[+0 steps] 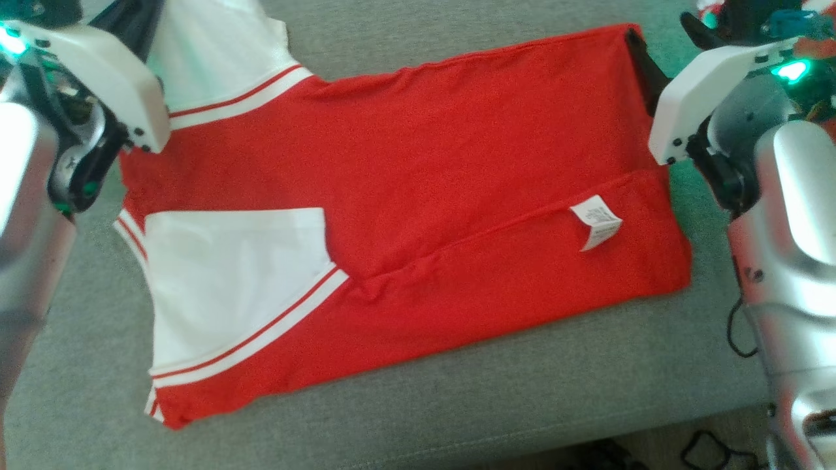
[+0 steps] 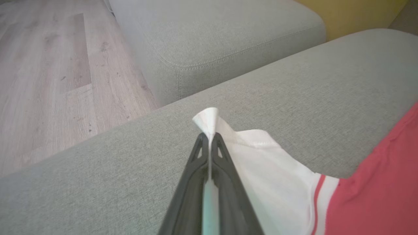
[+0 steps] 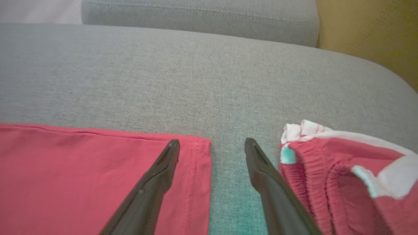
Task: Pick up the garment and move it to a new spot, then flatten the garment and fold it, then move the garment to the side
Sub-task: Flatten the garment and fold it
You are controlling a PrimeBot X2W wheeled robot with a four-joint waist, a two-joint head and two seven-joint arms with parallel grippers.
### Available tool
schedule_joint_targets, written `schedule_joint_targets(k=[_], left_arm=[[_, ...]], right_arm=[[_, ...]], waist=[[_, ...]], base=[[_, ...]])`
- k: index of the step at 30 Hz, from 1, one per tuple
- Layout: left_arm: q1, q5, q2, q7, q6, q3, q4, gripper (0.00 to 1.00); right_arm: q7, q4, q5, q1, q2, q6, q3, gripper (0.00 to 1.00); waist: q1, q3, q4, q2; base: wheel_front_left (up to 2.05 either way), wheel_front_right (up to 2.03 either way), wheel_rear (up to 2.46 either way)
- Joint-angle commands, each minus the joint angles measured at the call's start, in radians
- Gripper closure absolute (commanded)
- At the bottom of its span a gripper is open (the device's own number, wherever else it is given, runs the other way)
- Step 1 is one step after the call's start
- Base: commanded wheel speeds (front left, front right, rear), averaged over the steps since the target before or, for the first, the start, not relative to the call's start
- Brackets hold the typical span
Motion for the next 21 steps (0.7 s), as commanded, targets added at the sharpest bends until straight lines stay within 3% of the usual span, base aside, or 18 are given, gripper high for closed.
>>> schedule_joint_targets(k=[1, 6, 7, 8, 9, 12, 14, 21], left_arm=[[-0.054, 0.008, 0.034, -0.016, -0.004, 0.035, -0.044, 1.00], [-0.049, 0.005, 0.022, -0.033, -0.012, 0.018, -0.107, 1.00], [-0.047, 0.003, 0.019, -0.034, -0.012, 0.014, -0.128, 1.00], [-0.046, 0.003, 0.017, -0.034, -0.012, 0.012, -0.137, 1.00], [-0.045, 0.002, 0.016, -0.034, -0.012, 0.011, -0.145, 1.00], [-0.041, 0.000, 0.015, -0.032, -0.011, 0.006, -0.161, 1.00], [-0.039, -0.001, 0.016, -0.031, -0.011, 0.003, -0.167, 1.00], [-0.031, -0.007, 0.028, -0.036, -0.009, 0.006, -0.179, 1.00]], right_arm=[[0.008, -0.009, -0.013, -0.032, -0.011, 0.002, 0.011, 0.00], [0.036, 0.102, 0.002, -0.084, -0.014, 0.002, 0.006, 0.00], [0.051, 0.142, 0.012, -0.104, -0.014, 0.002, 0.007, 0.05], [0.057, 0.161, 0.017, -0.115, -0.015, 0.002, 0.007, 0.18], [0.065, 0.179, 0.017, -0.125, -0.017, 0.002, 0.011, 0.46], [0.082, 0.222, 0.024, -0.149, -0.020, 0.002, 0.027, 0.70], [0.080, 0.239, 0.034, -0.162, -0.019, 0.002, 0.036, 1.00], [0.043, 0.267, 0.046, -0.187, -0.027, 0.002, 0.060, 1.00]], waist=[[0.0000, -0.002, 0.021, 0.0000], [0.0000, 0.004, 0.054, 0.0000], [0.0000, 0.007, 0.063, 0.0000], [0.0000, 0.009, 0.067, 0.0000], [0.0000, 0.010, 0.070, 0.0000], [0.0000, 0.010, 0.076, 0.0000], [0.0000, 0.007, 0.078, 0.0000], [0.0000, -0.021, 0.079, 0.0000]], base=[[0.00, 0.00, 0.00], [0.00, 0.00, 0.00], [0.00, 0.00, 0.00], [0.00, 0.00, 0.00], [0.00, 0.00, 0.00], [0.00, 0.00, 0.00], [0.00, 0.00, 0.00], [0.00, 0.00, 0.00]])
